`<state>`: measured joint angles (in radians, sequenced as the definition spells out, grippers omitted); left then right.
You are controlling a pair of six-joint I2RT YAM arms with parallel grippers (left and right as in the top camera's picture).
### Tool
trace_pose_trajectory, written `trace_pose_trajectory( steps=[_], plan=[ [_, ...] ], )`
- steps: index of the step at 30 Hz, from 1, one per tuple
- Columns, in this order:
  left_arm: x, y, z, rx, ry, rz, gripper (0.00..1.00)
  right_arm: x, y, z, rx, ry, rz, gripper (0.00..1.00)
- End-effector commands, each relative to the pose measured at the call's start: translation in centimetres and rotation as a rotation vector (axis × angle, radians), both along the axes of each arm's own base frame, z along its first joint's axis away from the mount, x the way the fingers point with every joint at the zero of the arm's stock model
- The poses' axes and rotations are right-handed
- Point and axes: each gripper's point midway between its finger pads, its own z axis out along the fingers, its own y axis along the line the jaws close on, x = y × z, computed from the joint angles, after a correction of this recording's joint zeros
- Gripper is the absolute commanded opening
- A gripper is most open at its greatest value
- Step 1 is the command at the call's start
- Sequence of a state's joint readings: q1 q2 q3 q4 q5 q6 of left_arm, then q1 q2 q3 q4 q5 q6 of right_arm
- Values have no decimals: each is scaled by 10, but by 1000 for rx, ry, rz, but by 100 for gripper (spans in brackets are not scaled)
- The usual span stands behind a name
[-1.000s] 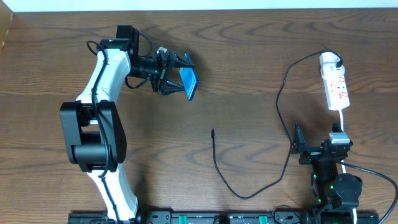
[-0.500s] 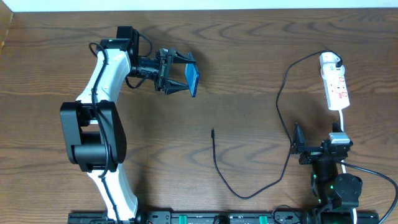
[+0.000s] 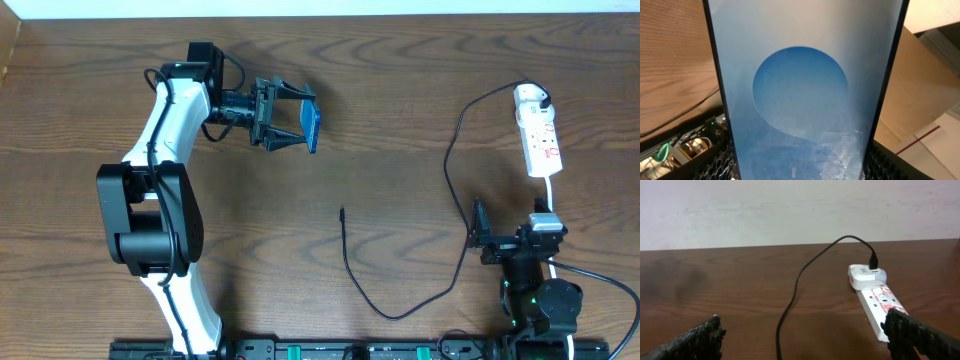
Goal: Plug charger to phone and switch on socket
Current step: 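Hold the phone upright in the left gripper above the table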
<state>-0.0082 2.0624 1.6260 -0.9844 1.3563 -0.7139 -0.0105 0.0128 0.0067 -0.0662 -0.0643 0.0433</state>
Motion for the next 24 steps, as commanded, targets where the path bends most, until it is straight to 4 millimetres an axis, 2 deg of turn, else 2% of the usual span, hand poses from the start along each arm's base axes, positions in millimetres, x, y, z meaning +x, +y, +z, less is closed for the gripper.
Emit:
trace_pose_trajectory(
  steps=[1, 12, 24],
  plan=[
    [-5, -1, 23, -56, 6, 5, 7, -1, 6, 0, -11, -2, 26, 99],
    [-12, -2, 26, -76, 86, 10, 7, -1, 6, 0, -11, -2, 26, 99],
    [-12, -2, 26, -76, 92, 11, 7, -1, 6, 0, -11, -2, 26, 99]
  ],
)
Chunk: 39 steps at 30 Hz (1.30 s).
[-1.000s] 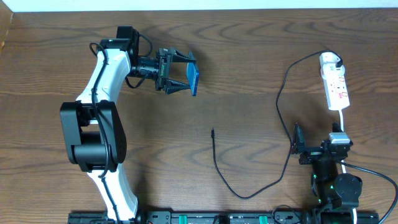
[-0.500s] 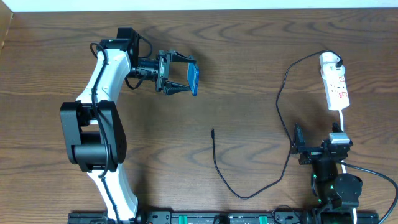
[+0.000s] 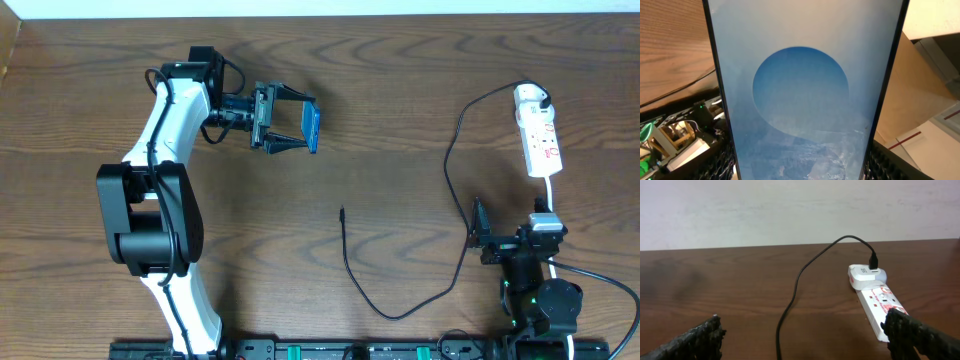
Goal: Plug charger to phone and switch on socket
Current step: 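Hold the phone upright in the left gripper above the table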
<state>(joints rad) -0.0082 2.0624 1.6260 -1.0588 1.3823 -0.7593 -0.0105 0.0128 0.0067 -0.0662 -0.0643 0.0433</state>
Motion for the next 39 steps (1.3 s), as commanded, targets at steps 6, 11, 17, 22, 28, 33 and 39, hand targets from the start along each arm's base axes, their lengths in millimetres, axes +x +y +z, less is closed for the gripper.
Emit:
trace_pose_trajectory(
  steps=[6, 11, 17, 22, 28, 33, 39],
  plan=[
    [-4, -1, 25, -70, -26, 3, 7, -1, 6, 0, -11, -2, 26, 99],
    [-4, -2, 27, -84, -27, 3, 7, -1, 6, 0, -11, -2, 26, 99],
    [-4, -2, 27, -84, -27, 3, 7, -1, 6, 0, -11, -2, 26, 99],
    [-4, -2, 27, -84, -27, 3, 7, -1, 6, 0, -11, -2, 26, 99],
    [-4, -2, 27, -84, -31, 2, 7, -1, 6, 0, -11, -2, 26, 99],
    [-4, -2, 27, -84, -31, 2, 7, -1, 6, 0, -11, -2, 26, 99],
    [-4, -2, 27, -84, -30, 2, 7, -1, 6, 0, -11, -2, 26, 99]
  ],
)
